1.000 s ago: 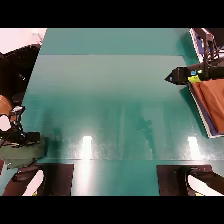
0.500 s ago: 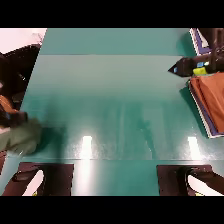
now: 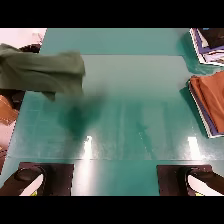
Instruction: Fold the shirts.
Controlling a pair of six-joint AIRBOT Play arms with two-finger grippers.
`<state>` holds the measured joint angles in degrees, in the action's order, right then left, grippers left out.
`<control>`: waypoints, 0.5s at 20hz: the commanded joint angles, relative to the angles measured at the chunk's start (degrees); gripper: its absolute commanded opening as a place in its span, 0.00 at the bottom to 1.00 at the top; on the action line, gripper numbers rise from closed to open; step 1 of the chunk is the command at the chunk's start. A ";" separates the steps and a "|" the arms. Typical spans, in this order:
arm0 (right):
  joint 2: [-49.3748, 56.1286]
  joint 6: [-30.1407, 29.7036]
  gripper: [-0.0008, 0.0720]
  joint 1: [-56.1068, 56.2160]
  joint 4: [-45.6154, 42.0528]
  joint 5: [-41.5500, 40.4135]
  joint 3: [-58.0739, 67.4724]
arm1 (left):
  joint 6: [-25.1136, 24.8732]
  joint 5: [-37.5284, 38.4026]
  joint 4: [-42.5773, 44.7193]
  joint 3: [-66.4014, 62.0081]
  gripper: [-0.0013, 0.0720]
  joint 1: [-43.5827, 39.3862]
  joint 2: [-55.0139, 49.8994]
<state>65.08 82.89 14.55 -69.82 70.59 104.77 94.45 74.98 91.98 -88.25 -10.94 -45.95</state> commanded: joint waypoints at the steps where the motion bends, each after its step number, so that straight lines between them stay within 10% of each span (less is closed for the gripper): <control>1: 0.00 0.02 0.04 0.00 -3.17 0.98 4.42 | -0.35 -0.52 -0.44 -3.04 0.05 -9.31 -7.39; 8: -0.20 0.02 0.04 0.00 -3.85 3.65 6.32 | -5.01 0.20 -9.31 -2.99 0.06 -30.01 -29.97; 10: -0.17 0.02 0.04 0.00 -3.85 4.37 6.32 | -6.36 -3.78 -11.93 -3.02 0.77 -31.08 -33.48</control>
<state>64.97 82.89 14.55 -73.41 73.73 110.72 90.87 75.05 84.86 -91.13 -37.76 -72.95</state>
